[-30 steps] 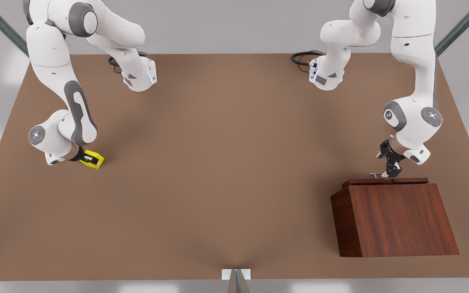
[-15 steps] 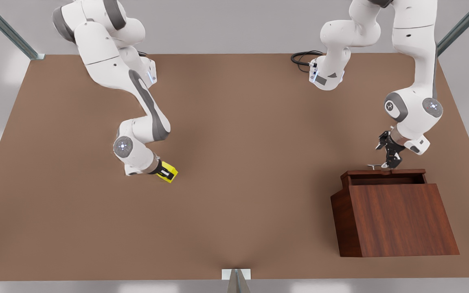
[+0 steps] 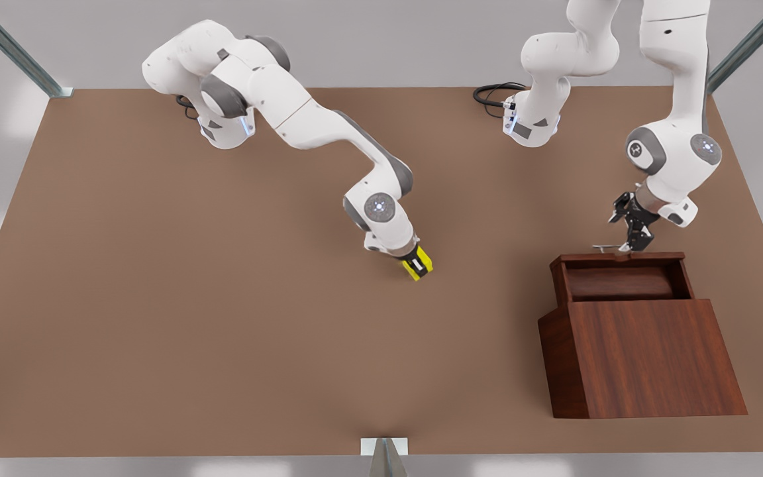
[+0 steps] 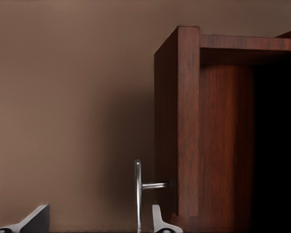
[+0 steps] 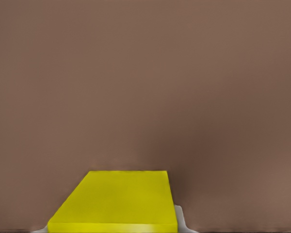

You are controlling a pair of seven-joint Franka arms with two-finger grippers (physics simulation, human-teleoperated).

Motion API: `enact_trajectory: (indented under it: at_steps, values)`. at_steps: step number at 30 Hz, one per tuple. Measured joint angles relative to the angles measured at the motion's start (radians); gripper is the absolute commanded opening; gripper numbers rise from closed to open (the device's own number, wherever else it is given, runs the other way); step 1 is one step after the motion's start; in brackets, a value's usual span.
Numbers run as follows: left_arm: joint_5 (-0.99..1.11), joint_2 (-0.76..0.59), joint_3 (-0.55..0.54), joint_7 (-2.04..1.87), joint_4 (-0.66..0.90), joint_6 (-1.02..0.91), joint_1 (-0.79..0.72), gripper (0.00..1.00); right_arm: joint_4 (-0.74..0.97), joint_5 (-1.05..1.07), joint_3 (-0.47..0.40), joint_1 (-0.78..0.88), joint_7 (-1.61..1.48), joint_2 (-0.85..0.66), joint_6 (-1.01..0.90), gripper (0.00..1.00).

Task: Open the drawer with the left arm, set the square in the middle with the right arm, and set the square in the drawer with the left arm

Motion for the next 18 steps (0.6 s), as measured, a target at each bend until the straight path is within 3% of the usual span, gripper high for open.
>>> enact_trajectory:
  at_steps: [2,4,6,7,10,14,18]
  values:
    - [0.002,-0.061,0.002,0.016,0.014,-0.051,-0.006,1.0,-0.004,-0.002,0.0,0.002,0.005,0.015,0.0,0.68]
    - [0.015,-0.084,0.002,0.058,0.125,-0.197,-0.023,1.0,-0.003,-0.002,0.0,0.017,0.006,0.027,0.003,0.69]
    - [0.041,-0.04,0.002,0.281,0.268,-0.331,-0.058,1.0,-0.004,-0.001,0.002,0.031,0.001,0.027,0.004,0.98]
    - [0.049,-0.001,0.0,0.392,0.336,-0.367,-0.067,1.0,-0.006,-0.003,0.002,0.031,-0.008,0.03,0.023,1.0]
    - [0.065,0.094,0.003,0.663,0.526,-0.501,-0.092,1.0,-0.015,-0.126,0.005,0.032,-0.026,0.03,0.023,1.0]
    - [0.071,0.2,0.067,1.012,0.777,-0.74,-0.243,1.0,-0.028,-0.123,0.006,0.032,-0.024,0.005,0.023,1.0]
    - [0.069,0.282,0.028,1.113,0.935,-0.854,-0.305,1.0,-0.089,-0.113,0.009,-0.023,-0.021,-0.164,-0.003,1.0]
